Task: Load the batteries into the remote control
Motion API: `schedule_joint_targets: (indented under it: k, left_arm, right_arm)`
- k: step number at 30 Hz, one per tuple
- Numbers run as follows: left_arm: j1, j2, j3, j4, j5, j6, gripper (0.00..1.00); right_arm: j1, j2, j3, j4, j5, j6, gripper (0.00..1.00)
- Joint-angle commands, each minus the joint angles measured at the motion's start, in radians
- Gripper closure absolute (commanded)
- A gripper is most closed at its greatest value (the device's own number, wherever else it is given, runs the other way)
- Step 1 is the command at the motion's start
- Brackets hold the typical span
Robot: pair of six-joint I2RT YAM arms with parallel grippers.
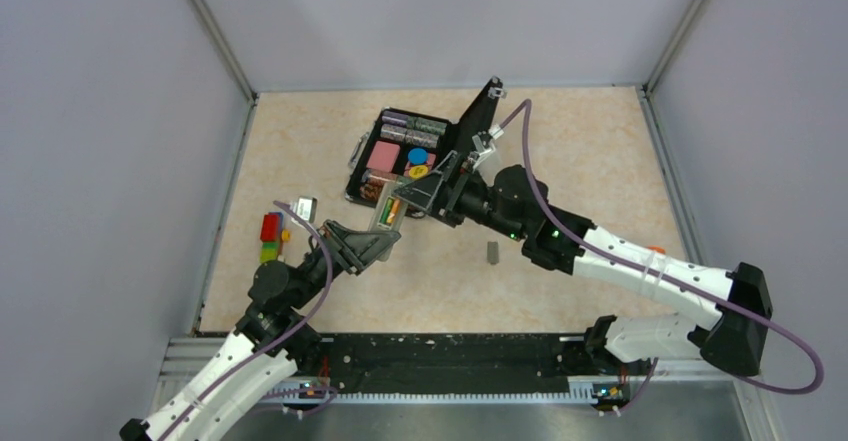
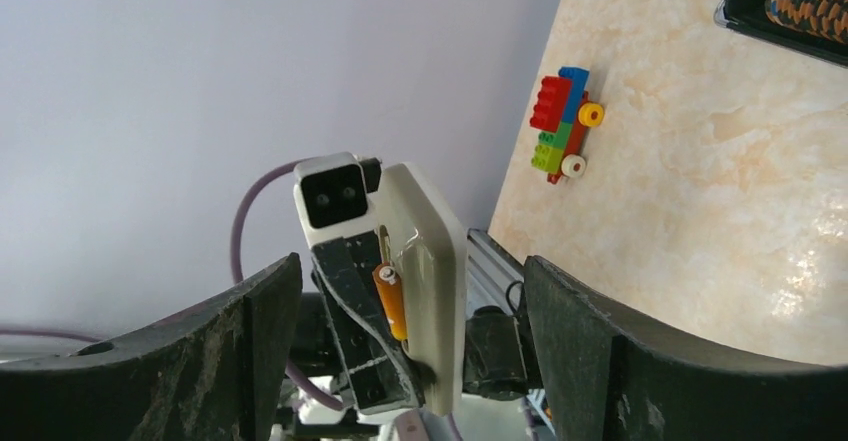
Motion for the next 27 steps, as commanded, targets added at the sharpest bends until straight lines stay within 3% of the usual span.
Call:
schedule_joint_targets:
  k: [1, 9, 21, 27]
  left_arm:
    - [-0.003, -0.003, 0.060, 0.010, -0.040, -0.013, 1.00]
    - [-0.003, 0.014, 0.101, -0.056, -0.065, -0.034, 1.00]
    - [-0.003, 0.023, 0.100, -0.052, -0.040, -0.034, 1.00]
    - [-0.003, 0.023, 0.096, -0.049, -0.048, -0.033, 1.00]
  right_arm:
    - [-0.007, 0.037, 0.073, -0.012, -0.095, -0.171, 0.20]
    - [-0.007, 0.064, 0.068, -0.021, -0.155, -0.340, 0.22]
    - [-0.007, 0.093, 0.094, -0.052, -0.025, -0.408, 0.34]
    - [-0.007, 0.096, 0.124, -0.049, -0.028, -0.427, 0.34]
